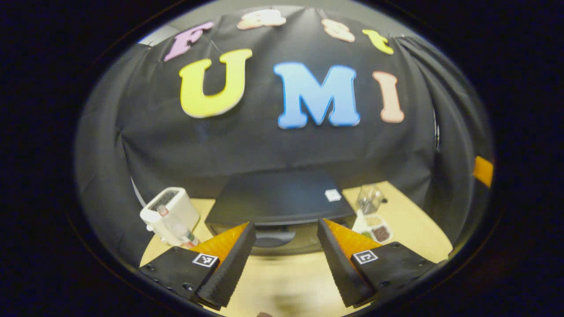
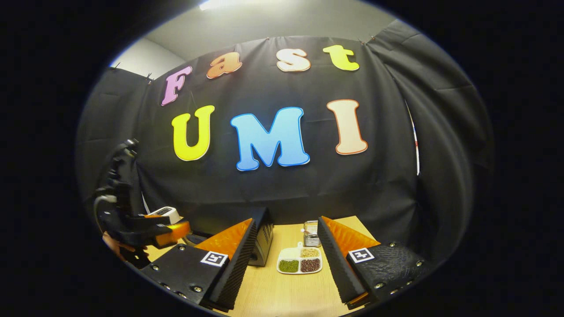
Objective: Open the electric oven with the left hand, put the food in, and close the electric oven.
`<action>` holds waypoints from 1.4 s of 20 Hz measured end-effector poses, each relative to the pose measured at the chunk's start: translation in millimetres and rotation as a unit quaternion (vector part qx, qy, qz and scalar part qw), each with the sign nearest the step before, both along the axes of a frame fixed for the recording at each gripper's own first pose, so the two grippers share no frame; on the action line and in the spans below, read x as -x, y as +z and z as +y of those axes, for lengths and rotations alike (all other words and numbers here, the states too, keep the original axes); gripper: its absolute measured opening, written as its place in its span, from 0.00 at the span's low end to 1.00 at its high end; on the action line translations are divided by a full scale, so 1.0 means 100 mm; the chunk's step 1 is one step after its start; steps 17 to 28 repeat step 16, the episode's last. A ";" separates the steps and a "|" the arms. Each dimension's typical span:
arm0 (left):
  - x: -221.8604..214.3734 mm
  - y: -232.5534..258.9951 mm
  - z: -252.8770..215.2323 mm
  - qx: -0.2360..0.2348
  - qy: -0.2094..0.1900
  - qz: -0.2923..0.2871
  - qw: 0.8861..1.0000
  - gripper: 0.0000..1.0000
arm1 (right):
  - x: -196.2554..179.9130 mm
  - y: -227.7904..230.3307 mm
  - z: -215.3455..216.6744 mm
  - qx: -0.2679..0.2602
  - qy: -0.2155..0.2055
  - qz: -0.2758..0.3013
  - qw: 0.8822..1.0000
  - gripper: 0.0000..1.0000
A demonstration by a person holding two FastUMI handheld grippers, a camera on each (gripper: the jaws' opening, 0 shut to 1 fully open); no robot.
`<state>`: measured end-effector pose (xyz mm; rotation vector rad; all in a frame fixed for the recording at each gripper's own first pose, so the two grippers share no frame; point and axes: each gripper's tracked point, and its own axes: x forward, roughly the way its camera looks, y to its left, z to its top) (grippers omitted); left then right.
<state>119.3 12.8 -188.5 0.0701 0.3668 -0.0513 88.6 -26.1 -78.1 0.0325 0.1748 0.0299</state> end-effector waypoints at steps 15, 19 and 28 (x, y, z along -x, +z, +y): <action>0.59 1.53 0.13 0.033 0.006 -0.125 0.992 1.00 | 0.09 0.76 0.72 0.008 0.020 -0.058 0.998 0.84; 0.61 1.53 0.13 0.035 0.002 -0.120 0.992 1.00 | 0.09 0.75 0.75 0.011 0.018 -0.055 0.998 0.84; 0.61 1.53 0.13 0.035 0.002 -0.120 0.992 1.00 | 0.09 0.75 0.75 0.011 0.018 -0.055 0.998 0.84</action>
